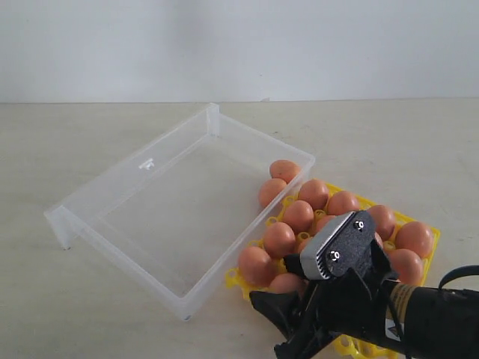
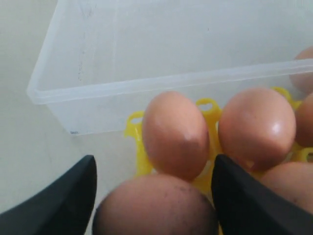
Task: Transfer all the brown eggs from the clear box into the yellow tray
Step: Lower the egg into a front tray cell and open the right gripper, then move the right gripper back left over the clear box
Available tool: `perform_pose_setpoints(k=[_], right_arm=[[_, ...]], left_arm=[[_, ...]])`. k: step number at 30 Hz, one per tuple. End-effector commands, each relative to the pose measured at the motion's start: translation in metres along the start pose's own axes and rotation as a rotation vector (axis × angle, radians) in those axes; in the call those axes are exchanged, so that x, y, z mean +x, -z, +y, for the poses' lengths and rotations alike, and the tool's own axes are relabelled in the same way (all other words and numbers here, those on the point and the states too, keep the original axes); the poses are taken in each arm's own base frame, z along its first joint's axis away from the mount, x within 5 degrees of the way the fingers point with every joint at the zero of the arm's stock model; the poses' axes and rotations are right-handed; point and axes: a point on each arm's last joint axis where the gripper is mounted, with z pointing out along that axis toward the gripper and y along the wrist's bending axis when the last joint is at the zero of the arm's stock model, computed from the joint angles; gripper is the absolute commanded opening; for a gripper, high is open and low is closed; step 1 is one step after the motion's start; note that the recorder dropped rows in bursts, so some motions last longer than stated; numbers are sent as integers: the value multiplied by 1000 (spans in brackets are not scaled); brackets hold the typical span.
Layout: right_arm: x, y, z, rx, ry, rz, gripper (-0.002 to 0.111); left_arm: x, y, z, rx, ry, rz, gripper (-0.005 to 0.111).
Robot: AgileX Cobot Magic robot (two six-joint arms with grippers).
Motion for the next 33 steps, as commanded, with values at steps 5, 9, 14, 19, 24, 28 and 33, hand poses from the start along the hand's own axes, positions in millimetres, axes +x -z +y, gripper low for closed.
perform_pose_setpoints(k=[5, 9, 14, 19, 24, 28, 33], right_arm=[[-13, 1, -9, 95, -29, -159, 59], [-18, 3, -13, 154, 56, -199, 59], [-25, 5, -17, 206, 119, -268, 59], [-74, -3, -39, 367, -149, -395, 55], [-135, -35, -37, 275, -64, 125, 38], [-216, -42, -37, 169, 16, 435, 38], [-231, -98, -59, 165, 53, 750, 38]], left_arm=[[-2, 0, 0, 0, -3, -15, 4], [-2, 0, 0, 0, -3, -15, 4], [-2, 0, 0, 0, -3, -15, 4], [-2, 0, 0, -1, -3, -17, 4], [-2, 0, 0, -1, -3, -17, 4], [-2, 0, 0, -1, -3, -17, 4], [-2, 0, 0, -1, -3, -17, 4]])
